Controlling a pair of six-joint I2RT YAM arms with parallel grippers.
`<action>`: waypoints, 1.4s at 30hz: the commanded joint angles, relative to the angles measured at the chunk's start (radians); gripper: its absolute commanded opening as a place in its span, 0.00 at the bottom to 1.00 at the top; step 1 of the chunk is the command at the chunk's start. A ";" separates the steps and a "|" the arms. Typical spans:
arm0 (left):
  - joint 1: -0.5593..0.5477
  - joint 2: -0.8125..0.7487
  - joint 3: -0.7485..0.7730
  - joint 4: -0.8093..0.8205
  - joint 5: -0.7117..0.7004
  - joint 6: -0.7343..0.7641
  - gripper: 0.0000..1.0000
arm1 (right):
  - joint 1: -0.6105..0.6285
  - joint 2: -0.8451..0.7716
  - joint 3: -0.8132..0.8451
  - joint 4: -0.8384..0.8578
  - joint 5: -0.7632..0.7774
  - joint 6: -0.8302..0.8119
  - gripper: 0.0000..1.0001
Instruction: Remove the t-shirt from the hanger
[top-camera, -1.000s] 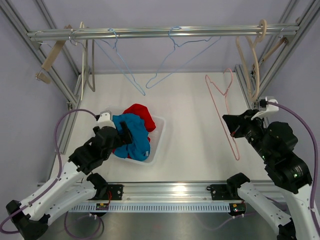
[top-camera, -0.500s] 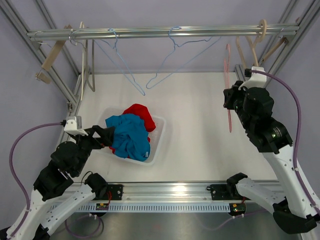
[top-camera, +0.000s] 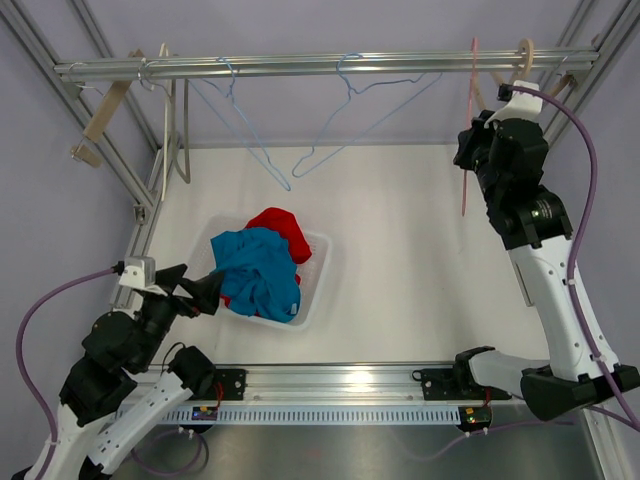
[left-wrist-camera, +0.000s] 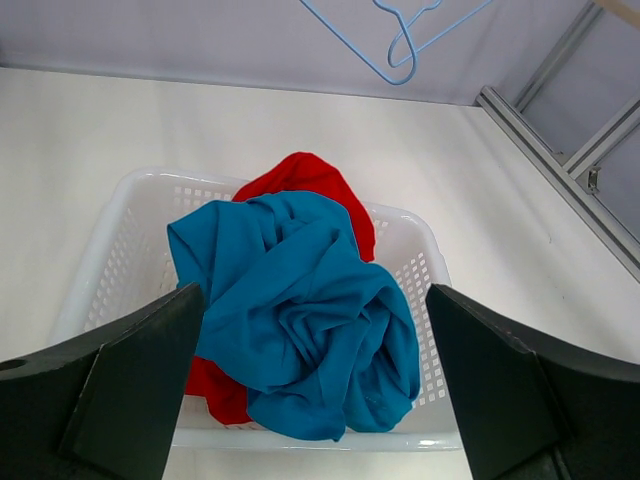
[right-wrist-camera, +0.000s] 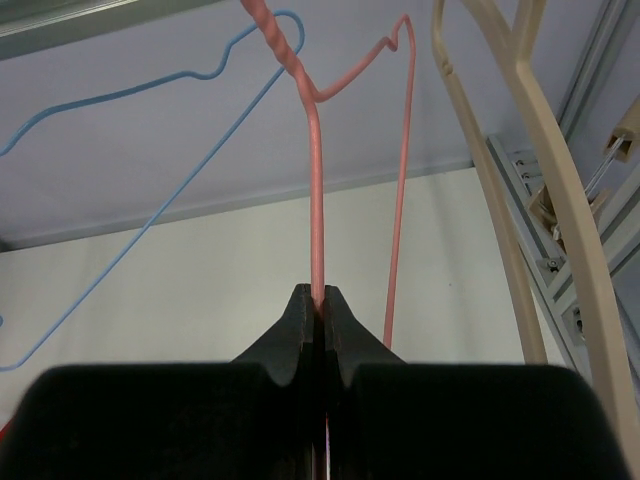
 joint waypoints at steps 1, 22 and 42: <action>0.001 0.003 -0.007 0.052 0.045 0.032 0.99 | -0.034 0.036 0.062 0.069 -0.059 0.011 0.00; 0.064 0.076 -0.007 0.060 0.123 0.046 0.99 | -0.040 -0.041 -0.185 0.157 -0.106 0.087 0.05; 0.064 0.101 0.101 0.063 0.111 -0.005 0.99 | -0.037 -0.688 -0.366 -0.001 -0.223 0.203 0.99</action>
